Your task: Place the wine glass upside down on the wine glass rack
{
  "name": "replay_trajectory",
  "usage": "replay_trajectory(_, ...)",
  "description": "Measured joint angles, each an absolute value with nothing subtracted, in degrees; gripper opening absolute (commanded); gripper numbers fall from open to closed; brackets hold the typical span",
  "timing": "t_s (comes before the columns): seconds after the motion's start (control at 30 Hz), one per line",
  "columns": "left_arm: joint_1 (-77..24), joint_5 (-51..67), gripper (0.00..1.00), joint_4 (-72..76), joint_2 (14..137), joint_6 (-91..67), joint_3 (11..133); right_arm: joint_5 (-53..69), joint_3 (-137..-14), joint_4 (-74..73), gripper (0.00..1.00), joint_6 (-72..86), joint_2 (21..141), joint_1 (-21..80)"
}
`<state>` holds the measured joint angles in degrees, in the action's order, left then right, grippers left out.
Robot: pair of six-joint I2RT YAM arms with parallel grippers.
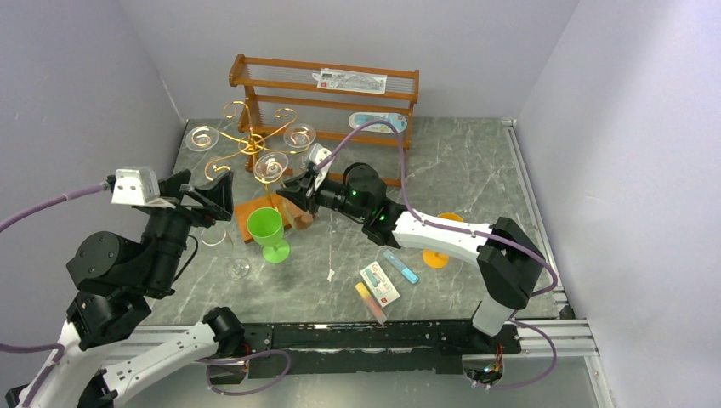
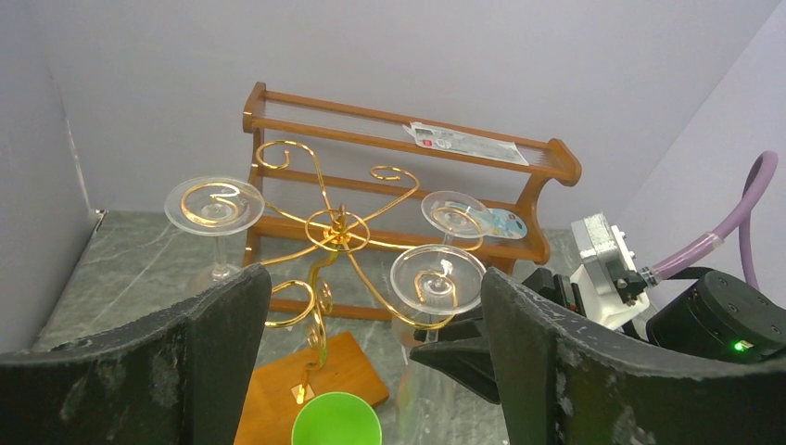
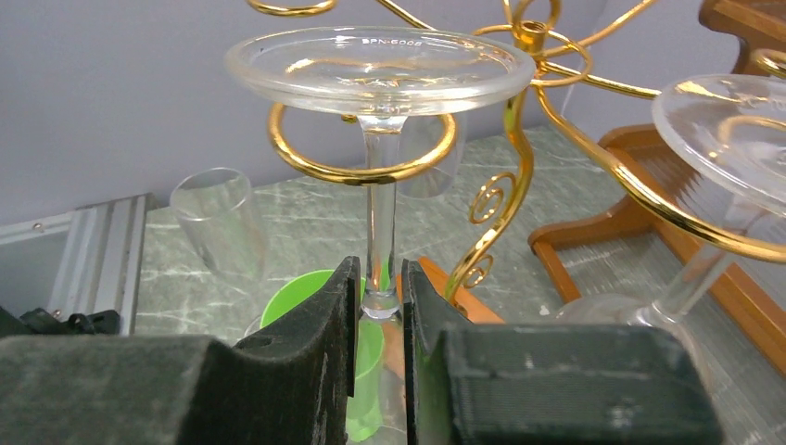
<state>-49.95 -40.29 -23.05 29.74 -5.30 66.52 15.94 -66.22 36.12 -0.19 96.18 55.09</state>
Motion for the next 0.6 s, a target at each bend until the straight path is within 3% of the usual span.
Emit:
replay_trajectory(0.17, -50.0, -40.3, 0.88, -23.1, 29.7, -5.3, 66.1, 13.7, -66.2, 35.2, 0.01, 0.9, 96.2, 55.0)
replay_trajectory(0.37, -50.0, -40.3, 0.88, -23.0, 29.7, -5.3, 65.9, 12.6, -66.2, 34.9, 0.24, 3.5, 96.3, 54.7)
replay_trajectory(0.6, -50.0, -40.2, 0.88, -23.0, 29.7, -5.3, 65.9, 12.9, -65.7, 34.8, 0.31, 5.2, 96.2, 54.2)
